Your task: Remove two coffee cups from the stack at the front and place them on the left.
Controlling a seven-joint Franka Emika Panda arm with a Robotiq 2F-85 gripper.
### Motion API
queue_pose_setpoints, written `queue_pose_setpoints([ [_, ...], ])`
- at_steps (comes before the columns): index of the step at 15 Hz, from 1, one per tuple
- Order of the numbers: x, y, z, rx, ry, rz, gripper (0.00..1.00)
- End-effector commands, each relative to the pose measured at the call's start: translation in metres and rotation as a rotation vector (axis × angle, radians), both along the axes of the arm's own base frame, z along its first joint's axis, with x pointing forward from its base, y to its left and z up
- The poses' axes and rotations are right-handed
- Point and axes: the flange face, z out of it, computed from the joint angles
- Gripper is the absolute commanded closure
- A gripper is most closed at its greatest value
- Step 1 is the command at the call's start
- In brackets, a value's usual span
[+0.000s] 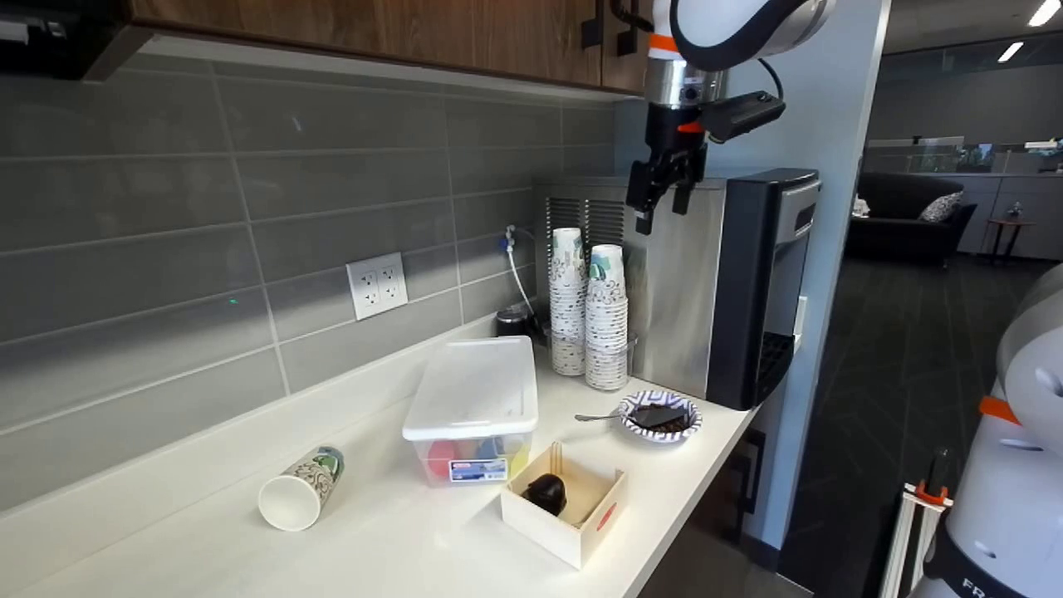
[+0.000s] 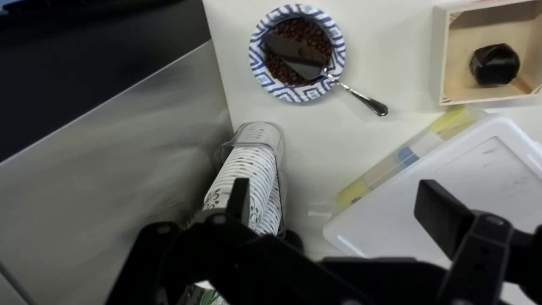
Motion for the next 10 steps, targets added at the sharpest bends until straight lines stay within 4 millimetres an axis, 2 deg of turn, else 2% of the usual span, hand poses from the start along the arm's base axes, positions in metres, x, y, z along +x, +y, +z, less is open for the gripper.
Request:
queue_pose_setpoints([
  [1,0.044,-0.020,0.000,-0.082,-0.009,0.070,0.00],
  [6,0.095,-0.050,-0.014,-0.095,-0.045,0.195,0.00],
  [10,0.126,-0.067,-0.028,-0.119,-0.029,0.241,0.00],
])
